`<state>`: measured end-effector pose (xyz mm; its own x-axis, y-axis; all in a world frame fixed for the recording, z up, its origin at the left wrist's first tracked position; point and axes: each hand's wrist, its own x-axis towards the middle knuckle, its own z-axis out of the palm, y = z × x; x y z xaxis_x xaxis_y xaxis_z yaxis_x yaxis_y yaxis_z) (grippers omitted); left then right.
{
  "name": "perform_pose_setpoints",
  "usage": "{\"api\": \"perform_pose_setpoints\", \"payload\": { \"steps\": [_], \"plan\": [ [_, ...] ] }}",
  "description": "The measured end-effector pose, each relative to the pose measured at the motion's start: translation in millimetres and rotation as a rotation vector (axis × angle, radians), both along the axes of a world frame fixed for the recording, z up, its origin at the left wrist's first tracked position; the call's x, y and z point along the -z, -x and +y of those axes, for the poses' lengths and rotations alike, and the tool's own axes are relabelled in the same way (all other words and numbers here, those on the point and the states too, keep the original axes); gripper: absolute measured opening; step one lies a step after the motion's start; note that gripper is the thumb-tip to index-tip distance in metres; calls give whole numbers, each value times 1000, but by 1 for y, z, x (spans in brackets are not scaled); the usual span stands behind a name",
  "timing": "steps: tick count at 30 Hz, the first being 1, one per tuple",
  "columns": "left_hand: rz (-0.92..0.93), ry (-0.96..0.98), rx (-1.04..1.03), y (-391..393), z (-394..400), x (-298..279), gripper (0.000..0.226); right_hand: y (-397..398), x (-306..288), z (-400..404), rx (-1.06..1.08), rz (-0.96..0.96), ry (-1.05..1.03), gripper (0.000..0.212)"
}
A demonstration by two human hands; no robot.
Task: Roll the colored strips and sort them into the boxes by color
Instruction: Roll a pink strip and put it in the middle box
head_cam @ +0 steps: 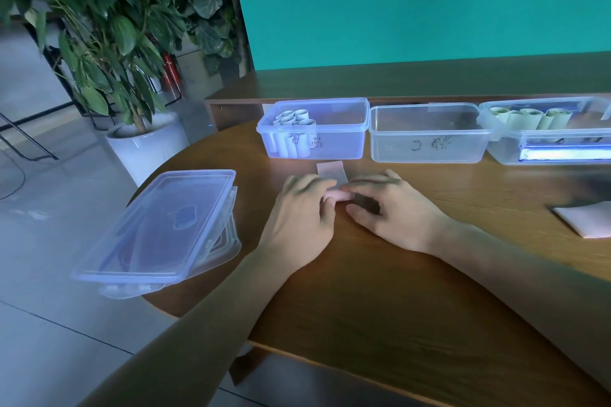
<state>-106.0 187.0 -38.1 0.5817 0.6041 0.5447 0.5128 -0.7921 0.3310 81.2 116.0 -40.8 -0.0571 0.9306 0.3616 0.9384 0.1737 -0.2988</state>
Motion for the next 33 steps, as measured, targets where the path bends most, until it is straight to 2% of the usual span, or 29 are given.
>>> {"api": "perform_pose_setpoints", "payload": {
  "steps": [5, 11, 20, 28, 33],
  "plan": [
    [-3, 21, 27, 0, 2, -1, 32, -2, 0, 8, 11, -25, 25, 37],
    [44, 92, -22, -5, 11, 0, 32, -2, 0, 9, -35, 22, -92, 26],
    [50, 55, -42, -8, 15, 1, 34, -8, 4, 25, -32, 10, -16, 33],
    [129, 98, -81, -15, 25, 1, 39, -6, -1, 25, -67, 16, -65, 35],
    [36, 107, -70, -18, 29, -1, 36, -10, 3, 34, -17, 25, -20, 37]
  ]
}}
